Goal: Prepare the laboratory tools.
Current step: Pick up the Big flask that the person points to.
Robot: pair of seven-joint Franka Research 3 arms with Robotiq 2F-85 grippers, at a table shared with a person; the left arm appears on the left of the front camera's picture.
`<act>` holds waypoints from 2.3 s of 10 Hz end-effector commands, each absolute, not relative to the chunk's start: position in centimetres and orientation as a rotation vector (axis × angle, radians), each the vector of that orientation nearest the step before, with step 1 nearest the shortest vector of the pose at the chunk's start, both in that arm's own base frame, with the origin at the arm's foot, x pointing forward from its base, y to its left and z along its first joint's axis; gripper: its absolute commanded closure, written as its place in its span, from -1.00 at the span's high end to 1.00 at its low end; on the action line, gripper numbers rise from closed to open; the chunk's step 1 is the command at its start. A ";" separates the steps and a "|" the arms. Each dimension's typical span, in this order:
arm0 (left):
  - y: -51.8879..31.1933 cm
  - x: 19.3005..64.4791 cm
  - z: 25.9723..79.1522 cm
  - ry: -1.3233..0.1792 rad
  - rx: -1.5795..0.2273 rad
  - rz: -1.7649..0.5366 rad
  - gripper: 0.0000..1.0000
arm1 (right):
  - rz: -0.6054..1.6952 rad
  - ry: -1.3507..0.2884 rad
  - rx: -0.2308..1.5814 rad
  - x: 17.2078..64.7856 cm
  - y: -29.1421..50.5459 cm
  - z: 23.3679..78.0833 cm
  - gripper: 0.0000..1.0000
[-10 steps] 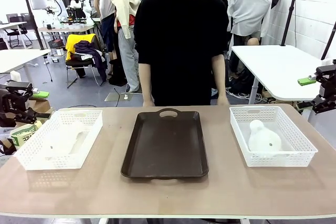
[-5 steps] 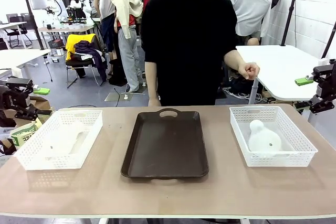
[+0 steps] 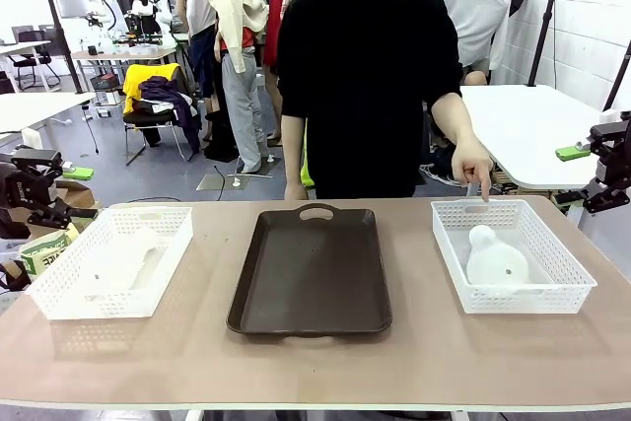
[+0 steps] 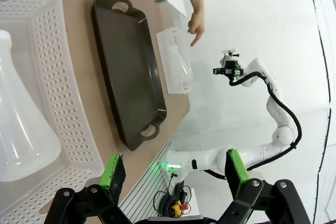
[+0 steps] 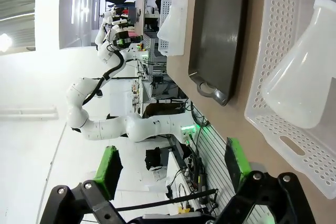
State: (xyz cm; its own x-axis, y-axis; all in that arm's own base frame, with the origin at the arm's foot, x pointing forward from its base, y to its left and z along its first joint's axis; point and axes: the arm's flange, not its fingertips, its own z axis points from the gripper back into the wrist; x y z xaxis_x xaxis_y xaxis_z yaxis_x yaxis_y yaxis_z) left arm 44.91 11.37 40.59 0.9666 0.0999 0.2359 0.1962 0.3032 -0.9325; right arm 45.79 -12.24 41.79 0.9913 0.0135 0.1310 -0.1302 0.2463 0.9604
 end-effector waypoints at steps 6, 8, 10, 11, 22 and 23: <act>11.5 44.8 40.7 -0.274 -1.265 -0.063 1.00 | 0.099 -0.102 1.319 45.8 -12.1 41.8 1.00; 11.5 44.8 40.7 -0.274 -1.265 -0.063 1.00 | 0.099 -0.102 1.319 45.8 -12.1 41.8 1.00; 11.5 44.8 40.7 -0.274 -1.265 -0.063 1.00 | 0.099 -0.102 1.319 45.8 -12.1 41.8 1.00; 11.5 44.8 40.7 -0.274 -1.265 -0.063 1.00 | 0.098 -0.103 1.319 45.8 -12.2 41.8 1.00; 11.5 44.8 40.7 -0.274 -1.265 -0.063 1.00 | -0.250 -0.100 0.412 54.4 -1.7 49.6 1.00; 11.5 44.8 40.7 -0.274 -1.265 -0.063 1.00 | -0.240 -0.084 0.330 55.6 -0.2 48.9 1.00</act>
